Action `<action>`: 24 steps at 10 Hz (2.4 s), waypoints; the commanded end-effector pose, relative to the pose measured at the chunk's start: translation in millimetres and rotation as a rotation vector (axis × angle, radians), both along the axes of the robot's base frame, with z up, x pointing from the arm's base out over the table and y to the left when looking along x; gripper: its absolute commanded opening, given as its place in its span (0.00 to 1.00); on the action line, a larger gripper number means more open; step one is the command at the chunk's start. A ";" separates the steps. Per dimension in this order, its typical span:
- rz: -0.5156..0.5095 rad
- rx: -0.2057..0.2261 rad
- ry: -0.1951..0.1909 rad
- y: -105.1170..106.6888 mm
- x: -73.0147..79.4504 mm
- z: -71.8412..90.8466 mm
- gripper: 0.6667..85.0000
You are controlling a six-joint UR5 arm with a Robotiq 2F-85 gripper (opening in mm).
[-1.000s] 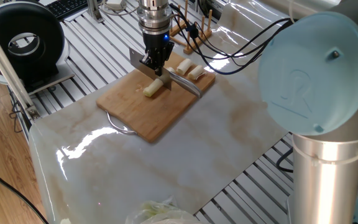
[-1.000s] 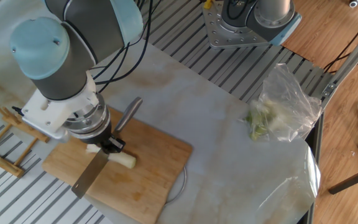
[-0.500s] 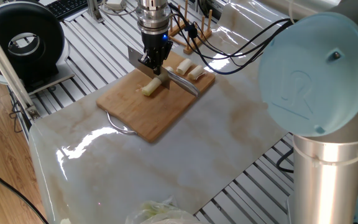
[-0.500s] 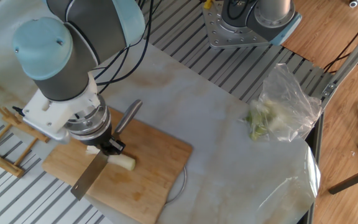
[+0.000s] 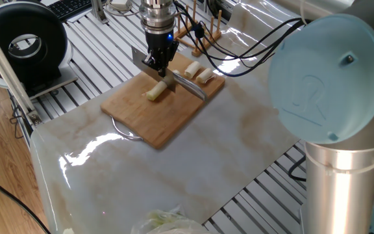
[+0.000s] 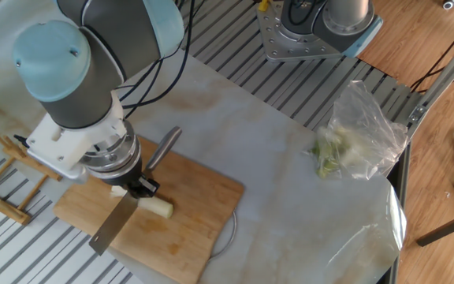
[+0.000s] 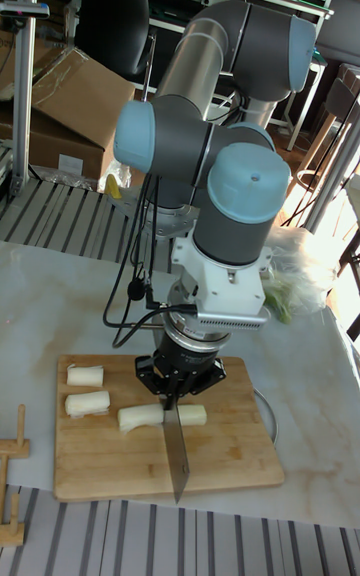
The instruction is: Chop the scallions
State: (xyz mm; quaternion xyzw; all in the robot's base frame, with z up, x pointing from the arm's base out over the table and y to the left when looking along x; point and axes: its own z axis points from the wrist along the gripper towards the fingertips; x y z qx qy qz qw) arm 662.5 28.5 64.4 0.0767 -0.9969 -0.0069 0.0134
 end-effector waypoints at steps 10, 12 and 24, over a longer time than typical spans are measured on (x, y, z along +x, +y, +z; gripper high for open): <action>-0.016 0.000 0.045 -0.5 -5.6 12.0 0.01; -0.013 -0.002 0.043 -2.9 -5.2 9.9 0.01; -0.033 -0.012 0.117 -2.3 -25.2 21.1 0.01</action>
